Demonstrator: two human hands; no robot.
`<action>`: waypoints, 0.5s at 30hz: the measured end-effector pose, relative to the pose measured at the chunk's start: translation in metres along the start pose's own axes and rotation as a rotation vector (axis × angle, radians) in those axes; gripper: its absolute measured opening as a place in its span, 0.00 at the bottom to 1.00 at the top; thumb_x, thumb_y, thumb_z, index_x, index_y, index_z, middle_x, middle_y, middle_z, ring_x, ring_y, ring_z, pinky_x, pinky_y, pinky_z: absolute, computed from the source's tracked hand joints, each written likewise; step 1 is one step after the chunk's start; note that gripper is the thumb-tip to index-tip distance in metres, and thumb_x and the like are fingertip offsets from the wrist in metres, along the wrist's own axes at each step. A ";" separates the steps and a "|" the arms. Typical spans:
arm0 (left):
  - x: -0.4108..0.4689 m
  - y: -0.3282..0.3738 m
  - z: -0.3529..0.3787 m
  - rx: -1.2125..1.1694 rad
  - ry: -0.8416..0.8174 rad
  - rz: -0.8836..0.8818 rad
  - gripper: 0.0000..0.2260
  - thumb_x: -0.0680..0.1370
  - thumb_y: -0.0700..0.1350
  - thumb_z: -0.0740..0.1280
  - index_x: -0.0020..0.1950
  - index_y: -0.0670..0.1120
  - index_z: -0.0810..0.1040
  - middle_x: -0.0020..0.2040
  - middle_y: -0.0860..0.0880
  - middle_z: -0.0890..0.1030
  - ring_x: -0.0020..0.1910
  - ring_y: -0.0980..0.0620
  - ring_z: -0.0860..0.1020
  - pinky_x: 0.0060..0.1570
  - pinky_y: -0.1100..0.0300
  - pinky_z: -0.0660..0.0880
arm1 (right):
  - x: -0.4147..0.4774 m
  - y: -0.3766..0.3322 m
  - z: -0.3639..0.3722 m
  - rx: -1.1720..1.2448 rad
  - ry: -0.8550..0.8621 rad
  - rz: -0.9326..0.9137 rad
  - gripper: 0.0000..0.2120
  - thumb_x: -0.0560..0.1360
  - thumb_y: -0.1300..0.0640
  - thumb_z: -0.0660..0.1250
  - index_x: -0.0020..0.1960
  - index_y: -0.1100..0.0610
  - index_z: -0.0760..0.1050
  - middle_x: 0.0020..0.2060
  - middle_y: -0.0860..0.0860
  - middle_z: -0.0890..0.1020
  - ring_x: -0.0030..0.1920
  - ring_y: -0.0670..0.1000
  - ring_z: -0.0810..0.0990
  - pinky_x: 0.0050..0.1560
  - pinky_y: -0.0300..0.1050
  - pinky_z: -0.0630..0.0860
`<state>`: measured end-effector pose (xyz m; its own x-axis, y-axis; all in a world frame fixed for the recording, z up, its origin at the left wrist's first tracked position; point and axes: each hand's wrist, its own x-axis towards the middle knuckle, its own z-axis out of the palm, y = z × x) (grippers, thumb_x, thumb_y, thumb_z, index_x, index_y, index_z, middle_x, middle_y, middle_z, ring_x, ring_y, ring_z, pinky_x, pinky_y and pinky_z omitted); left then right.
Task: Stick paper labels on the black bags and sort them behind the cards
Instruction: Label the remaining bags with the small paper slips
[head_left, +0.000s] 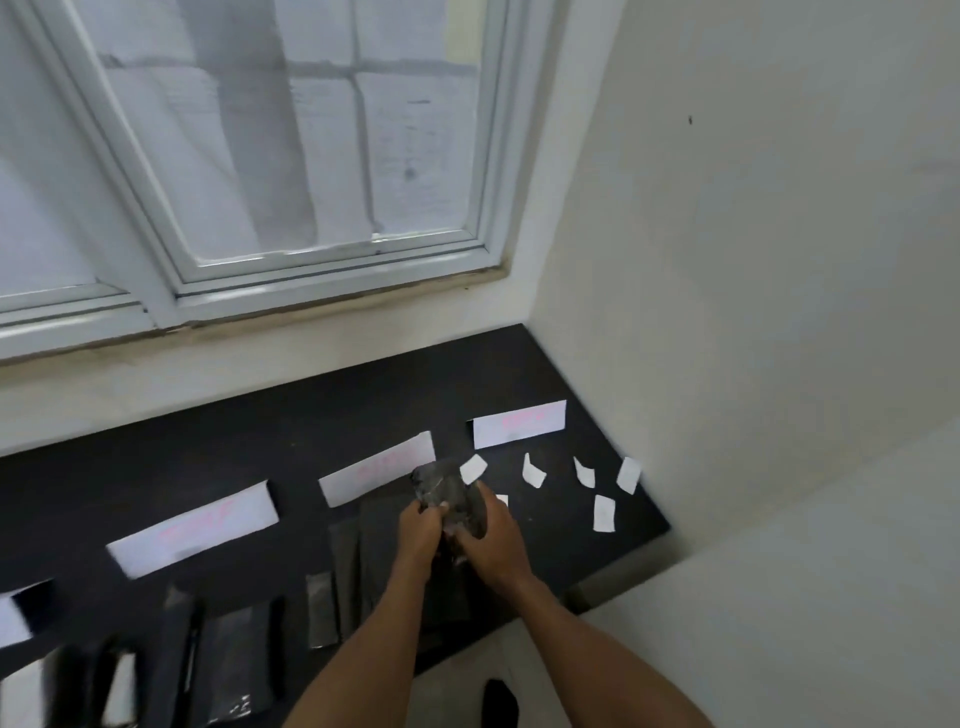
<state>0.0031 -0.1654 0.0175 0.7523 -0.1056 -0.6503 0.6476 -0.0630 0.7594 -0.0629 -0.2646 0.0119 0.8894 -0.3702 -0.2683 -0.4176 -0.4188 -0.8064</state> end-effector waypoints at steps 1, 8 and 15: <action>0.001 -0.001 0.005 0.006 0.010 0.000 0.06 0.77 0.35 0.64 0.50 0.43 0.78 0.47 0.41 0.82 0.44 0.45 0.80 0.47 0.52 0.78 | 0.002 0.008 -0.007 0.013 0.005 0.037 0.33 0.72 0.49 0.69 0.74 0.50 0.61 0.67 0.46 0.70 0.66 0.44 0.69 0.65 0.38 0.69; 0.030 -0.005 0.032 -0.047 0.128 -0.067 0.08 0.77 0.36 0.64 0.55 0.40 0.77 0.48 0.41 0.80 0.49 0.41 0.79 0.54 0.49 0.77 | 0.043 0.061 -0.033 -0.054 0.138 0.415 0.17 0.73 0.57 0.67 0.61 0.60 0.72 0.54 0.58 0.81 0.58 0.58 0.78 0.56 0.44 0.72; 0.050 -0.001 0.032 -0.085 0.163 -0.186 0.06 0.76 0.34 0.64 0.44 0.43 0.76 0.40 0.44 0.79 0.39 0.46 0.78 0.36 0.57 0.75 | 0.082 0.077 -0.025 0.018 0.130 0.597 0.17 0.73 0.56 0.70 0.58 0.63 0.75 0.57 0.60 0.80 0.60 0.59 0.77 0.59 0.44 0.71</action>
<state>0.0361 -0.2028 -0.0149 0.6241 0.0621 -0.7788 0.7795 0.0181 0.6261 -0.0264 -0.3479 -0.0590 0.4720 -0.6351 -0.6114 -0.8330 -0.0941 -0.5452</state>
